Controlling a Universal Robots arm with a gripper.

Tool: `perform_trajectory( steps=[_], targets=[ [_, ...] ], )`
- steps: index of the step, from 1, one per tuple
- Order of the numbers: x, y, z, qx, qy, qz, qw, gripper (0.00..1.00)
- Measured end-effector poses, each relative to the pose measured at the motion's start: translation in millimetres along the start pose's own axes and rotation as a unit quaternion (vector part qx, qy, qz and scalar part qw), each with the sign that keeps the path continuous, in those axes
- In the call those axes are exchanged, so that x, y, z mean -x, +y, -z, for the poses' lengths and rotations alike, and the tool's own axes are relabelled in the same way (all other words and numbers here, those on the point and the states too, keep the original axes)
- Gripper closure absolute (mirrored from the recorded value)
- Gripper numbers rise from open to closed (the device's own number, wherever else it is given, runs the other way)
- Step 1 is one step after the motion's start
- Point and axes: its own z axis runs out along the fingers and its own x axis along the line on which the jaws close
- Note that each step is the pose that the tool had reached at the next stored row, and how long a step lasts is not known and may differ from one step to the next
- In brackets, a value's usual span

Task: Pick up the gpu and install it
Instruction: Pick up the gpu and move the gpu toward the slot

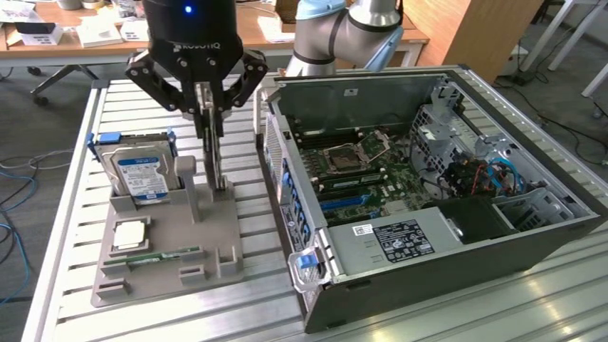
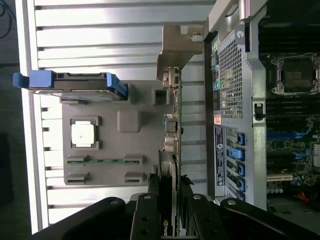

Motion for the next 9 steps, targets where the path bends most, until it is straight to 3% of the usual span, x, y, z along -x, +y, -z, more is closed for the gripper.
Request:
perform_trajectory(
  steps=[9],
  targets=[
    [0.1, 0.5, 14.3, 0.0000, 0.0000, 0.000, 1.0000, 0.74]
  ],
)
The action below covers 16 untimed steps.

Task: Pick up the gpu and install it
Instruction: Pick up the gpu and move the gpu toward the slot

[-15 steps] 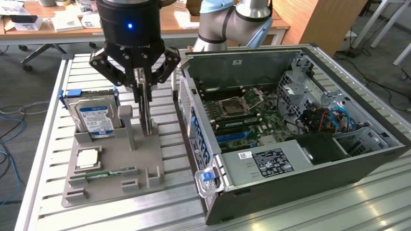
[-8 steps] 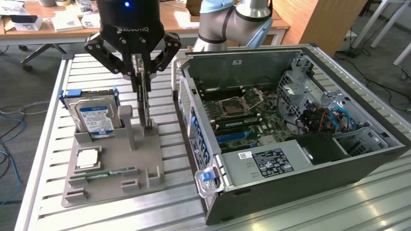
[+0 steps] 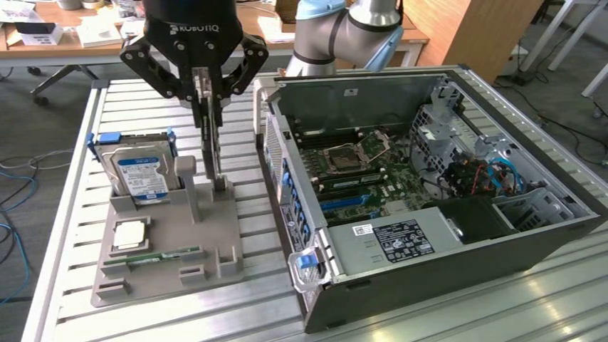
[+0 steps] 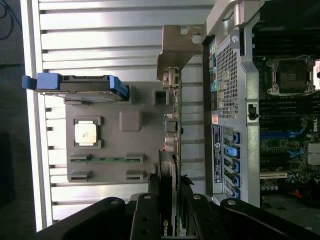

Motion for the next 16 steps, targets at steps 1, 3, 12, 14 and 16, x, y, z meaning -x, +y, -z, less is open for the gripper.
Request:
perform_trajectory(
  steps=[1, 3, 12, 14, 16],
  targets=[
    [0.0, 0.0, 0.0, 0.0000, 0.0000, 0.000, 1.0000, 0.74],
    [0.0, 0.0, 0.1, 0.0000, 0.0000, 0.000, 1.0000, 0.74],
    [9.4, 0.6, 0.0, 0.0001, 0.0001, 0.000, 1.0000, 0.74],
    [13.9, 0.9, 0.0, 0.0003, 0.0001, 0.000, 1.0000, 0.74],
    [19.1, 1.2, -0.1, 0.0004, 0.0001, 0.000, 1.0000, 0.74]
  ],
)
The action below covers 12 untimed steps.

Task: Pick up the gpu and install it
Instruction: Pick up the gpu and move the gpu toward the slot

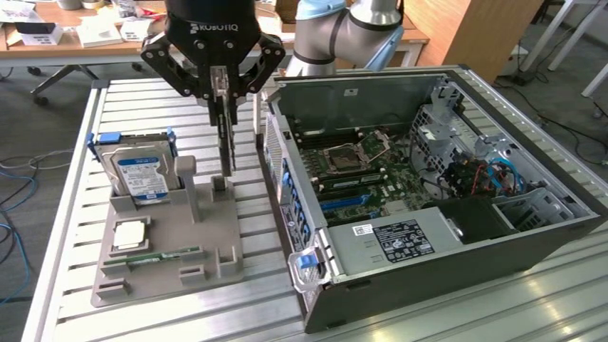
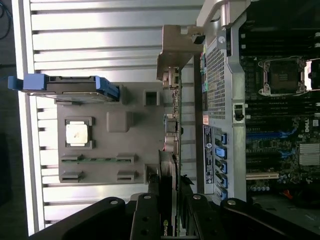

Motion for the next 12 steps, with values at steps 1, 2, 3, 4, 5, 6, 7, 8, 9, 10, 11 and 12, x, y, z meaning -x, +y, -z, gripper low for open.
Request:
perform_trajectory(
  steps=[1, 2, 3, 4, 5, 6, 7, 8, 9, 10, 11, 12],
  targets=[
    [2.9, 0.2, 0.0, 0.0000, 0.0000, 0.000, 1.0000, 0.74],
    [6.0, 0.4, 0.0, 0.0000, 0.0000, 0.000, 1.0000, 0.74],
    [8.9, 0.6, -0.2, 0.0001, 0.0000, 0.000, 1.0000, 0.74],
    [11.9, 0.7, -0.1, 0.0001, 0.0000, 0.000, 1.0000, 0.74],
    [15.2, 0.9, -0.2, 0.0001, 0.0001, 0.000, 1.0000, 0.74],
    [18.7, 1.1, -0.2, 0.0002, 0.0001, 0.000, 1.0000, 0.74],
    [22.2, 1.4, -0.2, 0.0003, 0.0001, 0.000, 1.0000, 0.74],
    [26.3, 1.6, -0.3, 0.0004, 0.0001, 0.000, 1.0000, 0.74],
    [30.3, 1.9, -0.4, 0.0006, 0.0002, 0.000, 1.0000, 0.74],
    [34.1, 2.1, -0.4, 0.0009, 0.0002, 0.000, 1.0000, 0.74],
    [37.9, 2.3, -0.5, 0.0012, 0.0002, 0.000, 1.0000, 0.74],
    [41.8, 2.5, -0.5, 0.0014, 0.0002, 0.000, 1.0000, 0.74]
  ],
)
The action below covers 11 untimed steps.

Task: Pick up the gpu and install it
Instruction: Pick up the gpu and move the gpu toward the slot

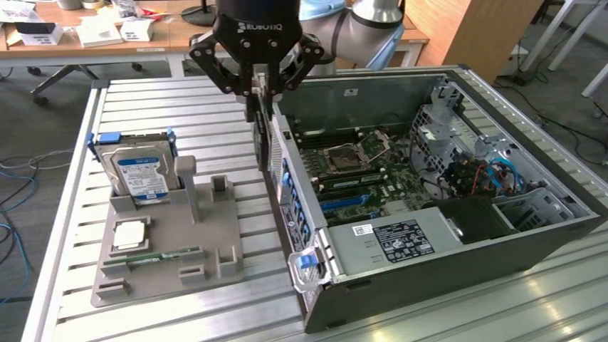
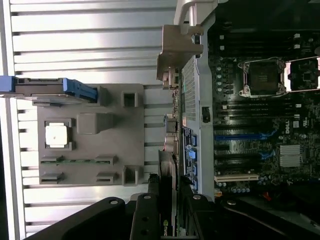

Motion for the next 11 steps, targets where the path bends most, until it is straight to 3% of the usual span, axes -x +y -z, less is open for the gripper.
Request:
perform_trajectory(
  steps=[11],
  targets=[
    [45.5, 2.9, -0.6, 0.0025, 0.0002, 0.000, 1.0000, 0.74]
  ],
)
